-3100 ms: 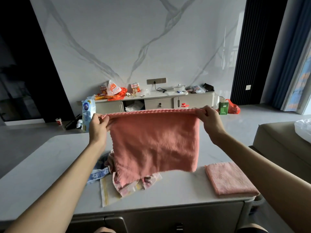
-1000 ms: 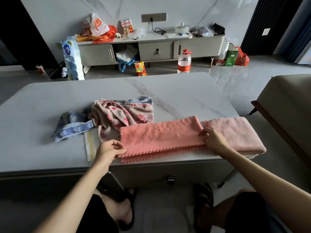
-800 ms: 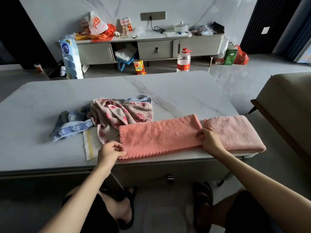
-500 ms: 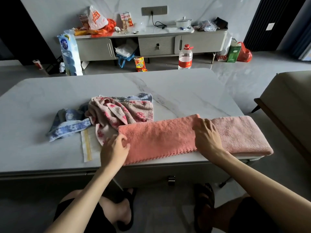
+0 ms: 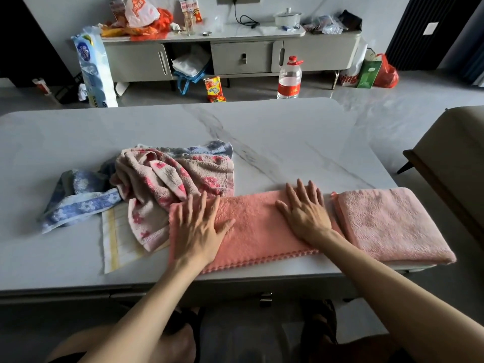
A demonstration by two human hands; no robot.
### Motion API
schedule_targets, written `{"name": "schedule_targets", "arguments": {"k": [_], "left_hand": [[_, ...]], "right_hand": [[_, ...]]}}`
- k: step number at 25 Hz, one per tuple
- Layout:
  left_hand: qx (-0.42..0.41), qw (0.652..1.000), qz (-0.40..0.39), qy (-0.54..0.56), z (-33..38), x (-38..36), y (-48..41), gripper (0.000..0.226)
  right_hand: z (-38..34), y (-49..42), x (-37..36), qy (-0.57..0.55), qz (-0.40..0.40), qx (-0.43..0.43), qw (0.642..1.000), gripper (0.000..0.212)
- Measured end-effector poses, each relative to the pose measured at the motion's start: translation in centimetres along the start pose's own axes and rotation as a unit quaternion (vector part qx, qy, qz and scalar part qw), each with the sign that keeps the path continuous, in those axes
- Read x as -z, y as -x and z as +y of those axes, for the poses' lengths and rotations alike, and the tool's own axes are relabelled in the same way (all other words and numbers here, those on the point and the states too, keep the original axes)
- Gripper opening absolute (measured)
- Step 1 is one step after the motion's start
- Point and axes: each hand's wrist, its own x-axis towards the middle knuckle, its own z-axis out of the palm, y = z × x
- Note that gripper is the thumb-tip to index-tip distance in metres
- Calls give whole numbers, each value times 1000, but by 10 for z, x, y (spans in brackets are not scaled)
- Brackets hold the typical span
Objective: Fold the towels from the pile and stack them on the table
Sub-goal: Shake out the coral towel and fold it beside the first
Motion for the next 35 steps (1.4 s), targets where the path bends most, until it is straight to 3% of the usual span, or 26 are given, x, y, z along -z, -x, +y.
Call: {"name": "schedule_targets", "arguments": {"k": [2,6,10,12,15,18,25,28,30,32,34,35], "left_hand": [[35,999,-10,24,-4,2,1,87],[63,995,-52,63,-10,4,4,101],[-37,995,-39,88,3,27,-4,102],[-108,980,-103,129,19,39,-12,110],[-144,965,-196,102,32,39,-24,132],[-143,962,-222,64,33,34,-29,143],[-128,958,-248,63,37,36,-28,149],[-123,954,-250,110,37,37,-24,151],[-134,954,-216,160,32,48,-19,137],[-116,946,-144,267,14,59,-21,99],[-31,900,-82,428,-22,64,-24,56],[34,848,-71,525,-38,62,-22,35]], "right_hand": [[10,-3,4,-38,-17,-56,998,76],[11,-2,9,-91,-18,-78,993,71],[10,0,32,-64,6,-136,989,61],[12,-3,42,-31,10,-124,992,46],[17,-7,51,-4,-8,-122,992,18],[16,-8,58,-15,-16,-155,988,16],[13,-9,83,-188,-96,-163,964,23],[0,-6,107,-396,-90,-190,894,36],[-19,0,126,-501,-92,-159,846,37],[-50,8,141,-563,-112,-101,813,23],[-93,16,142,-598,-147,-60,786,32],[-115,19,135,-593,-157,-48,788,45]]}}
